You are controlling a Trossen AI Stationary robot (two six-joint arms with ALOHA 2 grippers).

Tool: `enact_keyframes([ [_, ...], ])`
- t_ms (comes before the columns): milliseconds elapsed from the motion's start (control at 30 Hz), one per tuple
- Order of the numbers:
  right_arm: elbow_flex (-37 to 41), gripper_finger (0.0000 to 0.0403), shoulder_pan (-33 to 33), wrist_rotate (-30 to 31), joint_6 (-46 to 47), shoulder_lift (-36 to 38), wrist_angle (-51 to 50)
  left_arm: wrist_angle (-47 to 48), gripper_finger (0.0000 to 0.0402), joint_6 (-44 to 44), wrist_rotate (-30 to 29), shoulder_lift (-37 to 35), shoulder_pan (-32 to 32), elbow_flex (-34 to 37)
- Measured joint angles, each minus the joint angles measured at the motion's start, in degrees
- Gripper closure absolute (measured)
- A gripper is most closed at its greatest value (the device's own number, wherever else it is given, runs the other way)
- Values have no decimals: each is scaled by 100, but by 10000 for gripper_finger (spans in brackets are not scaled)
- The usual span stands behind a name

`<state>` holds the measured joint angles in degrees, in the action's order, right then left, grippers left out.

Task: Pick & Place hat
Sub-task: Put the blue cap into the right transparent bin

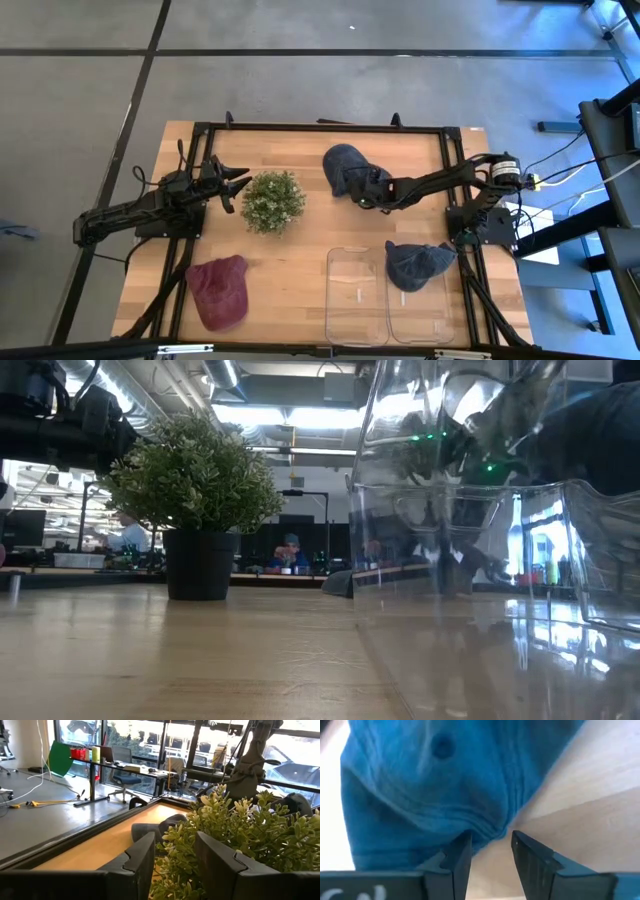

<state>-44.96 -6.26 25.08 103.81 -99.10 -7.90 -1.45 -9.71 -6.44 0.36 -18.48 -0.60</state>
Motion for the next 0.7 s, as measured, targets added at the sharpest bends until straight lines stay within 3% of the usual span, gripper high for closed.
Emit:
enact_keyframes([
  [200,-12,259,9,189,963,-99,9,0,265,-7,2,2,0,0],
  [700,-5,259,-2,378,692,-126,65,-2,265,-143,-4,2,2,0],
])
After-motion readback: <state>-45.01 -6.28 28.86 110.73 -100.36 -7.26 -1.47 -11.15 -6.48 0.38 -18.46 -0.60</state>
